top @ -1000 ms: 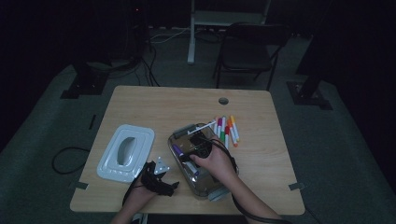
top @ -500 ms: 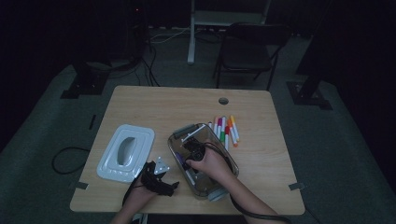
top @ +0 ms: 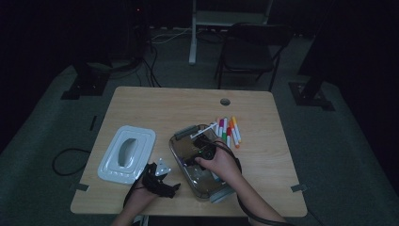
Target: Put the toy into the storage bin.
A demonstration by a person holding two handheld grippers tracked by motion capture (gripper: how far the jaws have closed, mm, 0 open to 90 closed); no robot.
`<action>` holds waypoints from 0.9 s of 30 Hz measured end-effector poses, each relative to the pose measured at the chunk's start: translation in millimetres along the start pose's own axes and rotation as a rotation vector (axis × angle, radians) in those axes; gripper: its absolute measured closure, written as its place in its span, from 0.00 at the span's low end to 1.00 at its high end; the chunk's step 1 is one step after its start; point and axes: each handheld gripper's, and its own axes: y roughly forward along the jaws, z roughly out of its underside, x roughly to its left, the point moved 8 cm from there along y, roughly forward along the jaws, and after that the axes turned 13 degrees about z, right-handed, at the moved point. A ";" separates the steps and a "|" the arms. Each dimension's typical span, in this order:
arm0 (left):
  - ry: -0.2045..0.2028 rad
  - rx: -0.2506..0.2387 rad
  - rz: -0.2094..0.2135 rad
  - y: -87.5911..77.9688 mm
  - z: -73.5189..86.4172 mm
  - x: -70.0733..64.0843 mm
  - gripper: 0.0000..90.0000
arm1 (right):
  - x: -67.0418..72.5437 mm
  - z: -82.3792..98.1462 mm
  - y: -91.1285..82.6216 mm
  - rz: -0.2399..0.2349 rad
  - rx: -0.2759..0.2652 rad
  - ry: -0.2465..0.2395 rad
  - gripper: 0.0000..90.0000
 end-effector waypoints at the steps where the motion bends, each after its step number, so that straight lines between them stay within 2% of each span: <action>1: 0.000 0.001 0.001 -0.1 0.1 0.0 0.01 | -2.0 -2.3 -7.9 0.000 -0.033 0.000 0.68; 2: 0.000 0.001 0.001 -0.1 0.0 -0.1 0.01 | -7.0 -5.4 -24.5 -0.001 -0.088 -0.006 0.67; 3: -0.001 0.001 0.001 -0.1 0.0 -0.1 0.01 | -7.0 -5.4 -24.5 -0.001 -0.088 -0.006 0.67; 7: -0.001 0.001 0.001 -0.1 0.0 -0.1 0.01 | -21.8 -8.0 -55.4 0.002 -0.199 0.005 0.65; 8: 0.000 0.001 0.001 -0.1 0.0 -0.1 0.01 | -27.8 -7.9 -61.6 0.018 -0.222 0.010 0.64; 9: 0.000 0.001 0.001 -0.1 0.0 -0.1 0.01 | -40.4 -8.5 -71.2 0.050 -0.278 0.000 0.61; 10: -0.001 0.001 0.001 -0.1 0.0 -0.1 0.01 | -40.4 -8.5 -71.2 0.050 -0.278 0.000 0.61; 12: -0.001 0.001 0.001 -0.1 0.0 -0.1 0.01 | -53.1 -6.7 -77.7 0.084 -0.303 0.010 0.61; 17: -0.001 0.001 0.001 -0.1 0.0 -0.1 0.01 | -79.7 -1.6 -85.9 0.129 -0.354 0.045 0.59; 22: 0.000 -0.001 0.000 0.0 0.0 0.0 0.01 | -105.1 3.8 -81.2 0.171 -0.381 0.083 0.59; 24: 0.000 -0.001 0.000 0.0 0.0 0.0 0.01 | -114.8 6.4 -77.7 0.178 -0.383 0.114 0.59; 27: 0.000 -0.001 0.000 0.1 0.0 0.0 0.01 | -128.6 11.0 -70.3 0.195 -0.365 0.128 0.58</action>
